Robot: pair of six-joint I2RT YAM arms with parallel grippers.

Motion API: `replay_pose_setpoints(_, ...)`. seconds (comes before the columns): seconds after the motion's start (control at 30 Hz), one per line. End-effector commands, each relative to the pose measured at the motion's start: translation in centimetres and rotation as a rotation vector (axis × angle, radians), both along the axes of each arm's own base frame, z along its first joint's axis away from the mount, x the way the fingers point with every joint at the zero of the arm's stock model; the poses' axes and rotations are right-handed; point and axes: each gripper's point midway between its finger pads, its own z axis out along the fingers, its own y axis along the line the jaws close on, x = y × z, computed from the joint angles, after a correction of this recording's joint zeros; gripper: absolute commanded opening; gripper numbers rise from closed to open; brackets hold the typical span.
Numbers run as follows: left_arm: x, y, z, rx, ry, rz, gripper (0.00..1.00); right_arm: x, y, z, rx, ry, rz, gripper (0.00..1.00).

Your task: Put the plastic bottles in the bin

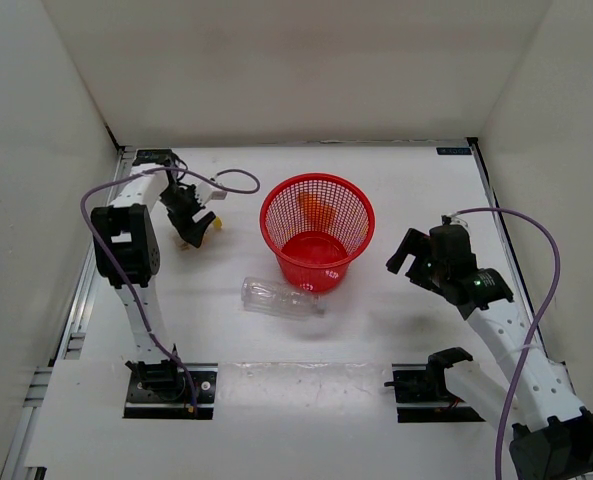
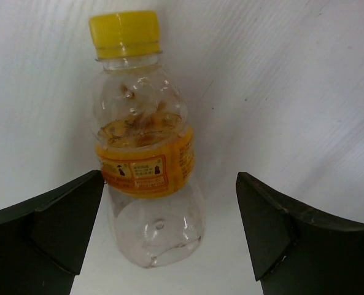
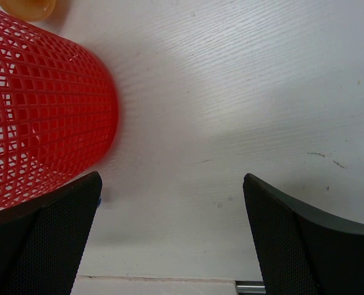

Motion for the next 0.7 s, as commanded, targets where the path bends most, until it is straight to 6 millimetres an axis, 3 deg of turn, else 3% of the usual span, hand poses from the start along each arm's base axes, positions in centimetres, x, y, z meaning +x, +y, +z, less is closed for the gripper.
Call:
replay_pose_setpoints(0.0, 0.1, 0.4, -0.1, 0.025, -0.053, 0.039, 0.99, 0.0, -0.2, -0.2, -0.006, 0.002, -0.010, 0.99)
replay_pose_setpoints(0.2, 1.1, 0.9, -0.9, 0.051, -0.105, 0.088, 0.97, 0.1, -0.1, 0.2, -0.003, -0.006, -0.010, 0.99)
replay_pose_setpoints(0.23, 1.1, 0.9, -0.9, 0.050, -0.101, 0.098, 0.89, 0.1, -0.1, 0.0, -0.006, 0.002, -0.010, 0.99)
replay_pose_setpoints(0.27, 1.1, 0.9, -0.9, 0.050, -0.101, 0.098, 0.74, 0.1, -0.1, 0.0, -0.006, 0.003, -0.010, 0.99)
replay_pose_setpoints(0.3, 1.1, 0.8, -0.7, 0.047, -0.095, 0.117, 0.56, 0.1, -0.1, 0.0, -0.006, 0.003, -0.010, 0.99)
replay_pose_setpoints(0.33, 0.9, 0.8, -0.3, 0.046, -0.082, 0.128, 0.31, 0.1, -0.1, 0.0, -0.006, 0.003, -0.010, 0.99)
replay_pose_setpoints(0.37, 0.7, 0.8, 0.0, 0.046, -0.070, 0.128, 0.17, 0.2, -0.1, 0.5, 0.000, -0.015, -0.010, 0.99)
replay_pose_setpoints(0.4, 0.5, 1.0, 0.3, 0.036, -0.059, 0.149, 0.10, 0.2, -0.1, 0.5, 0.000, -0.015, -0.010, 0.99)
replay_pose_setpoints(0.43, 0.6, 1.2, 0.9, 0.022, -0.056, 0.175, 0.10, 0.2, -0.1, 0.7, 0.003, -0.024, -0.010, 0.99)
replay_pose_setpoints(0.5, 0.3, 1.1, 2.9, -0.013, -0.060, 0.200, 0.10, 0.2, -0.1, 0.7, 0.003, -0.024, -0.010, 0.99)
replay_pose_setpoints(0.63, 1.9, 1.1, 10.3, -0.090, -0.223, 0.268, 0.10, 0.3, 0.2, 1.1, 0.018, -0.041, -0.001, 0.99)
replay_pose_setpoints(0.67, 2.9, 0.9, 14.6, -0.111, -0.333, 0.282, 0.10, 0.1, 0.3, 0.7, 0.022, -0.029, 0.006, 0.99)
